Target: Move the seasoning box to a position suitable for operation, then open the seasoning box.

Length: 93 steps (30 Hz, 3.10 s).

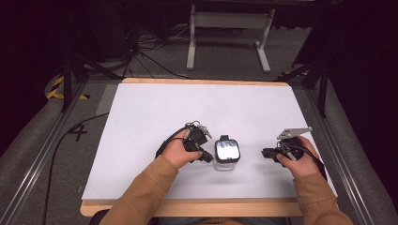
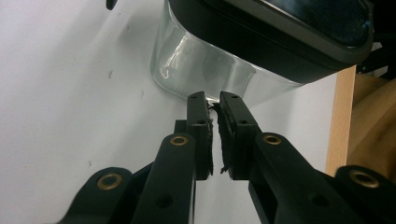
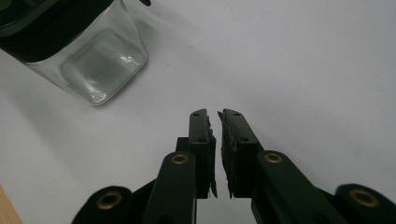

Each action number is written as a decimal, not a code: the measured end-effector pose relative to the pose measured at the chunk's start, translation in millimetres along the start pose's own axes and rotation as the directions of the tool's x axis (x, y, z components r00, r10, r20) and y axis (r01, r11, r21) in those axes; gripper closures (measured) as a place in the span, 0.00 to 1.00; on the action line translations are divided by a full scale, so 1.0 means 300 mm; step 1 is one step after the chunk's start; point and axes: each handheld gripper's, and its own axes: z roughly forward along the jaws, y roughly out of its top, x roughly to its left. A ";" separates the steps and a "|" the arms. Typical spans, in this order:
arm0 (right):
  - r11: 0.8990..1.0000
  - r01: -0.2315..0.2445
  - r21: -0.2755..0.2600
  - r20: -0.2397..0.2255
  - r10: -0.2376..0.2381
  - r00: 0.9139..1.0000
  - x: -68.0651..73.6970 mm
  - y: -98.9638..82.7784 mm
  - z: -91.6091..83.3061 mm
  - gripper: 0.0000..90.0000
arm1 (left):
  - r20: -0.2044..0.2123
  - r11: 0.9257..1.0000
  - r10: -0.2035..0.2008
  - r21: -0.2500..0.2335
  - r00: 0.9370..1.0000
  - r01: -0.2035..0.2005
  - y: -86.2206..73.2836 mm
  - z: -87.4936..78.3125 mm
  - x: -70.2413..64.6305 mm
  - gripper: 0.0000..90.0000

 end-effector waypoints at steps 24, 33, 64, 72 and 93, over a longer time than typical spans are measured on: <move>1.000 0.003 0.001 0.003 -0.003 1.000 0.016 0.004 0.002 0.92 | -0.076 0.943 -0.014 -0.332 0.997 -0.013 0.056 -0.207 -0.054 0.86; 1.000 0.010 0.008 0.000 -0.010 1.000 0.019 0.002 0.012 0.92 | -0.094 0.918 -0.030 -0.397 0.995 -0.010 0.108 -0.151 -0.037 0.87; 1.000 0.007 0.011 -0.001 -0.007 1.000 0.031 -0.026 0.010 0.91 | -0.070 0.919 -0.069 -0.393 0.995 0.037 0.131 -0.048 0.015 1.00; 0.998 0.045 -0.034 -0.045 -0.046 0.998 0.073 -0.002 0.005 0.92 | -0.062 0.915 -0.077 -0.400 0.995 0.046 0.132 -0.046 0.018 1.00; 0.987 0.129 -0.098 -0.198 -0.146 0.969 0.203 0.056 0.001 0.98 | -0.043 0.909 -0.079 -0.414 0.996 0.054 0.130 -0.039 0.028 0.99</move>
